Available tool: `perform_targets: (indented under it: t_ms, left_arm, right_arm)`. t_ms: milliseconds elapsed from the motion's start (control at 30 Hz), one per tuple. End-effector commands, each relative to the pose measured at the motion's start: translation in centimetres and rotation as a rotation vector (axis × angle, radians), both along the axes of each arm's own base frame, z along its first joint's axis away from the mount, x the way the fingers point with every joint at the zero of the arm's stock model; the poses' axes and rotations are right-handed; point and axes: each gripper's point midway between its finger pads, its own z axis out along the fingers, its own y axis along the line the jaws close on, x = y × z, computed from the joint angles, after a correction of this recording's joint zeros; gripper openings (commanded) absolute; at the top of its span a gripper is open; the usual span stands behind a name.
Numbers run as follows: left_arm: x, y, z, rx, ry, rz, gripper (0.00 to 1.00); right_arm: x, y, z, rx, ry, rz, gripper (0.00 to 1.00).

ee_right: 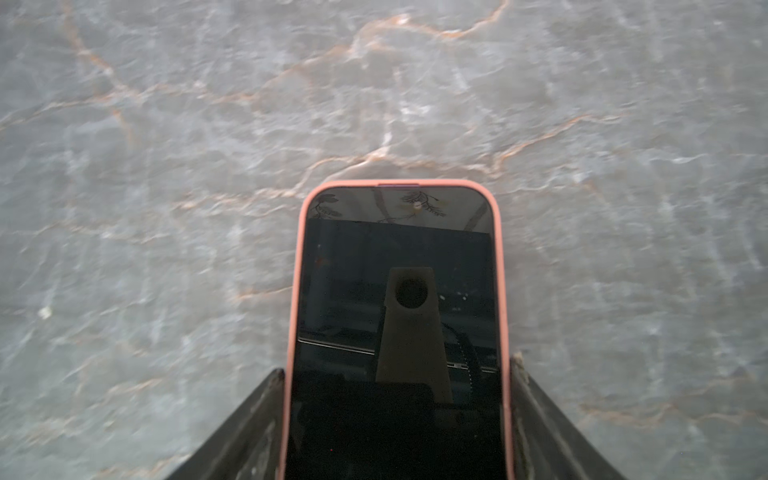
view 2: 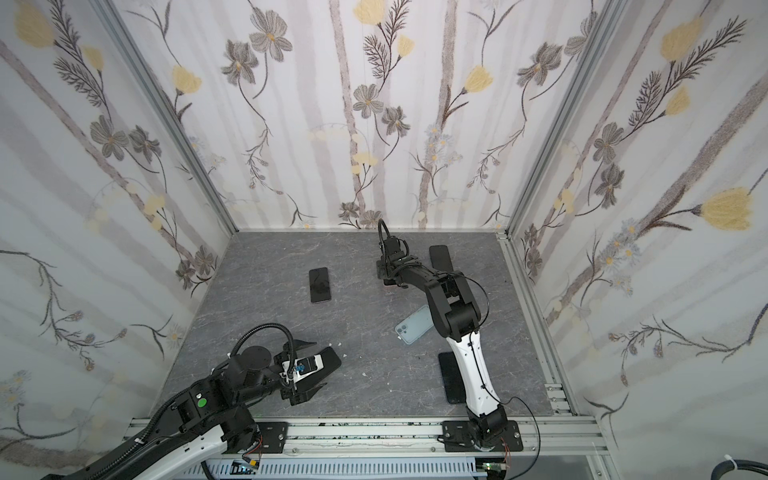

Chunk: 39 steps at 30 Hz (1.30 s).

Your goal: Put the phone into the phone case

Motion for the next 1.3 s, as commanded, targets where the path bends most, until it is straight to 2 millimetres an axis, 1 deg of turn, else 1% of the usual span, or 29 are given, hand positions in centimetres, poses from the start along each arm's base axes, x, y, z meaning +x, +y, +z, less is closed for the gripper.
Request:
perform_targets:
  t_ms: [0, 267, 400, 567, 600, 667, 700, 833, 1033, 1167, 1267]
  left_arm:
    - [0.3, -0.1, 0.5, -0.015, -0.022, 0.008, 1.0]
    - [0.3, -0.2, 0.2, -0.007, -0.017, 0.007, 1.0]
    - [0.3, -0.1, 0.1, 0.002, -0.014, 0.007, 1.0]
    - [0.3, -0.1, -0.3, 0.012, -0.007, 0.006, 1.0]
    - [0.4, -0.1, -0.4, 0.016, -0.004, 0.006, 1.0]
    - [0.4, -0.2, -0.5, 0.022, 0.0, 0.006, 1.0]
    - [0.4, -0.2, -0.5, 0.024, 0.002, 0.006, 1.0]
    - [0.4, -0.2, -0.9, 0.037, 0.012, 0.006, 1.0]
    - [0.6, -0.1, -1.1, 0.049, 0.013, 0.017, 1.0]
    - [1.3, 0.1, -0.1, 0.033, -0.021, 0.056, 1.0]
    - [1.6, -0.2, 1.3, 0.008, -0.037, 0.057, 1.0]
  right_arm:
    - [-7.0, -5.1, -6.3, -0.157, 0.351, -0.054, 0.73]
    - [-5.8, -7.3, -5.3, -0.143, 0.343, -0.064, 0.75]
    - [-5.5, -7.8, -4.8, -0.153, 0.341, -0.053, 0.76]
    - [-5.3, -7.7, -3.9, -0.15, 0.337, -0.033, 0.81]
    - [-5.2, -7.7, -3.7, -0.156, 0.335, -0.032, 0.82]
    - [-5.0, -7.8, -3.0, -0.167, 0.332, -0.031, 0.96]
    - [-4.8, -7.7, -2.6, -0.164, 0.324, -0.028, 1.0]
    - [-3.9, -6.8, 0.2, -0.125, 0.268, -0.01, 1.0]
    - [-2.9, -6.5, 4.7, -0.097, 0.18, -0.007, 1.0]
    - [-3.0, -6.3, 8.0, -0.083, 0.128, 0.004, 1.0]
    - [-3.6, -6.0, 10.4, -0.06, 0.091, 0.029, 1.0]
